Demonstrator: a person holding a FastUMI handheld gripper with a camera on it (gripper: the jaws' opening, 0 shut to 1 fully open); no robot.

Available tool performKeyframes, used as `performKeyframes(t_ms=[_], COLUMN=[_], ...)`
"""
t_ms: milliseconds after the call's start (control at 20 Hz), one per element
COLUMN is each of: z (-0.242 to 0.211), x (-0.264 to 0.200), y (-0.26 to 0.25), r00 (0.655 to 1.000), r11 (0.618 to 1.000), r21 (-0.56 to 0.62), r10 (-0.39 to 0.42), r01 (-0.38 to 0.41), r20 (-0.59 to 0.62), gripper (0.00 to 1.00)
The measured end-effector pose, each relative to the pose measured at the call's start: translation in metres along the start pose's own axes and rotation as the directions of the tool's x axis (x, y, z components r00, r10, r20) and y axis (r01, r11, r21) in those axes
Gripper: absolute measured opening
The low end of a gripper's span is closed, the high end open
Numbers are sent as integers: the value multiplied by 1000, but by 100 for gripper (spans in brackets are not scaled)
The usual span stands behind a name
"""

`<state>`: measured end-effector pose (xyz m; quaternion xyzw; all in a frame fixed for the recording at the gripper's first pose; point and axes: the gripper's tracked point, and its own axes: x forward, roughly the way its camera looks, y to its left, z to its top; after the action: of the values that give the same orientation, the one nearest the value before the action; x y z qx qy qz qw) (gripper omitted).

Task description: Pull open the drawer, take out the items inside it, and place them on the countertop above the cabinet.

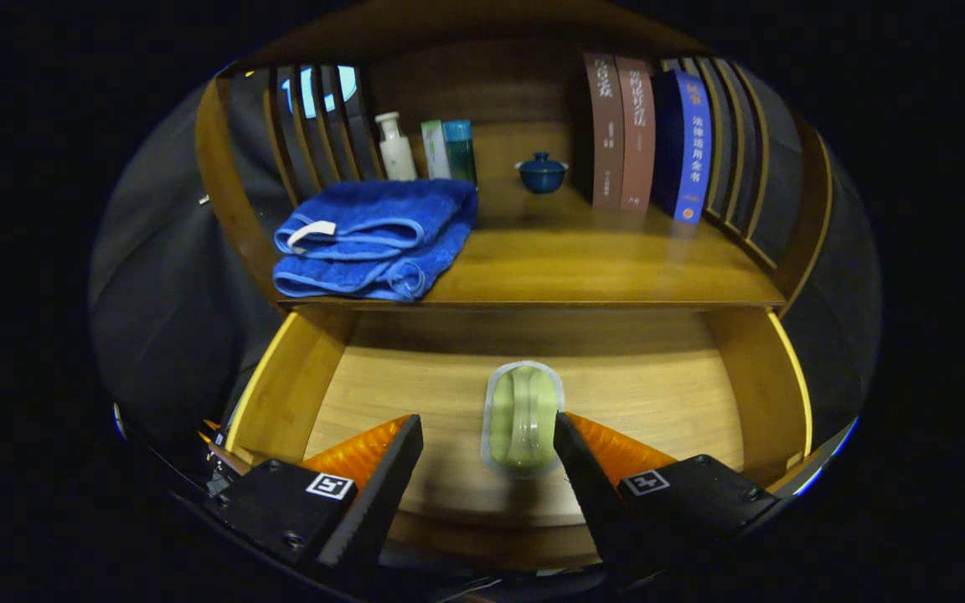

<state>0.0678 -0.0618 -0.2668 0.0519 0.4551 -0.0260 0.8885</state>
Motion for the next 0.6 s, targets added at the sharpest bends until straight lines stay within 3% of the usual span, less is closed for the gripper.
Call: performKeyframes(t_ms=[200,450,600], z=[-7,-7,-14], x=[29,49,61], y=[-7,-32,-38], r00=[996,986,978], r11=[1000,996,996], r21=[24,-7,4], r10=[-8,-86,-87], r01=[10,86,90], r20=[-89,-146,-191], gripper=[100,98,79])
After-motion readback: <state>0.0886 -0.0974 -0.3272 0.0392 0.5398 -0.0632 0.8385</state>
